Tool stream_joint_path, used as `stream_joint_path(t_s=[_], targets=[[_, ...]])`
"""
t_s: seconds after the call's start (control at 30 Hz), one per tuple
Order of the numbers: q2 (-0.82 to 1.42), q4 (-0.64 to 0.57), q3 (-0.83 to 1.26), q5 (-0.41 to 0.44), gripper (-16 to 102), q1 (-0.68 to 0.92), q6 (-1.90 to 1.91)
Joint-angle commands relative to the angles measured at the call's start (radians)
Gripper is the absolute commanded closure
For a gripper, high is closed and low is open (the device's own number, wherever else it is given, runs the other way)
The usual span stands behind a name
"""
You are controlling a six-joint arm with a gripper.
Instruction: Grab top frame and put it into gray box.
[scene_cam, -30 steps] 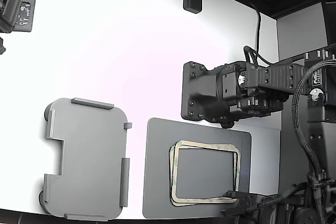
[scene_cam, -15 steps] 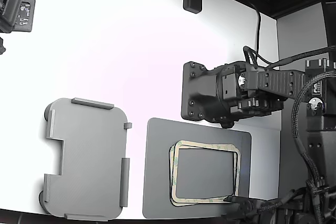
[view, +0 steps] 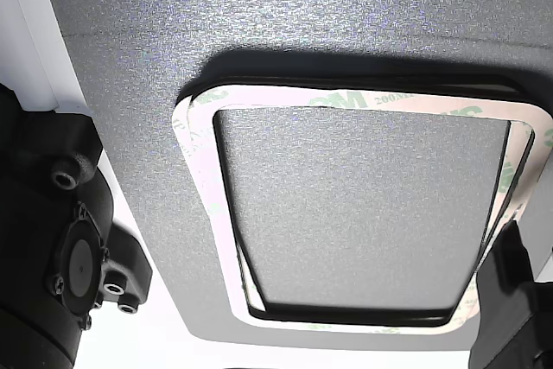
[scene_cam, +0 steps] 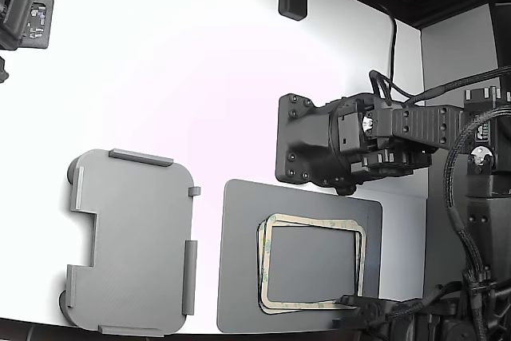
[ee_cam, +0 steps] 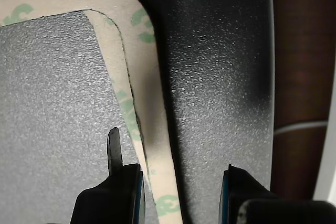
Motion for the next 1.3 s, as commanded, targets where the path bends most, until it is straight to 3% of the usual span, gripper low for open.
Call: stream_joint_path(t_s=[0.0, 0.67, 1.27], targets=[[0.023, -0.005, -0.018, 0.002, 29, -0.009, 0.002], [0.04, -0.038, 0.031, -0.005, 38, 0.008, 0.005], [0.055, -0.074, 0.077, 0.012, 38, 0.008, -0.032]])
